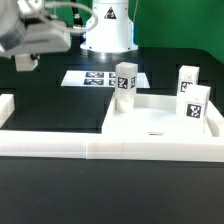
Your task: Assemble square table
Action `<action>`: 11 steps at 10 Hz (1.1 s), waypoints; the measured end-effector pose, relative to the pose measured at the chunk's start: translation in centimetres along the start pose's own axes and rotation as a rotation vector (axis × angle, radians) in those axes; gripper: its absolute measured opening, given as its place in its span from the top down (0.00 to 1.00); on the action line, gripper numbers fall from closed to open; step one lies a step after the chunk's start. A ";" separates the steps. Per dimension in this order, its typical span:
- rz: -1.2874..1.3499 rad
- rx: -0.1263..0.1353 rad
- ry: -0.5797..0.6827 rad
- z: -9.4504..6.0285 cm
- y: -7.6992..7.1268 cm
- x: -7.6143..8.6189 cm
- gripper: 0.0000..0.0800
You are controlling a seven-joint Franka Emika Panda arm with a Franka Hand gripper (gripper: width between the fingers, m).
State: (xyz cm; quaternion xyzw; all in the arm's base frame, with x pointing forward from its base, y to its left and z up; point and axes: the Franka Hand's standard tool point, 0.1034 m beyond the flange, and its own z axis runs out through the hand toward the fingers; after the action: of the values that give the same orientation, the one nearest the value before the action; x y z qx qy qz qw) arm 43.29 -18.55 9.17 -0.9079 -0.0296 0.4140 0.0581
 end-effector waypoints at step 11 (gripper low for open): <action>0.237 0.003 0.688 -12.0 -8.9 4.2 0.64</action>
Offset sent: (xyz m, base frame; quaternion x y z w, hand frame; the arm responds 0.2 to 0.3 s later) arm 0.0000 0.0000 0.0000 0.0000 0.1296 0.0000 0.9916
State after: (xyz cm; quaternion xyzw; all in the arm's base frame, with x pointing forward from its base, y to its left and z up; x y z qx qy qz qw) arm 55.06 -10.30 15.01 -0.9911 0.0977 0.0883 0.0176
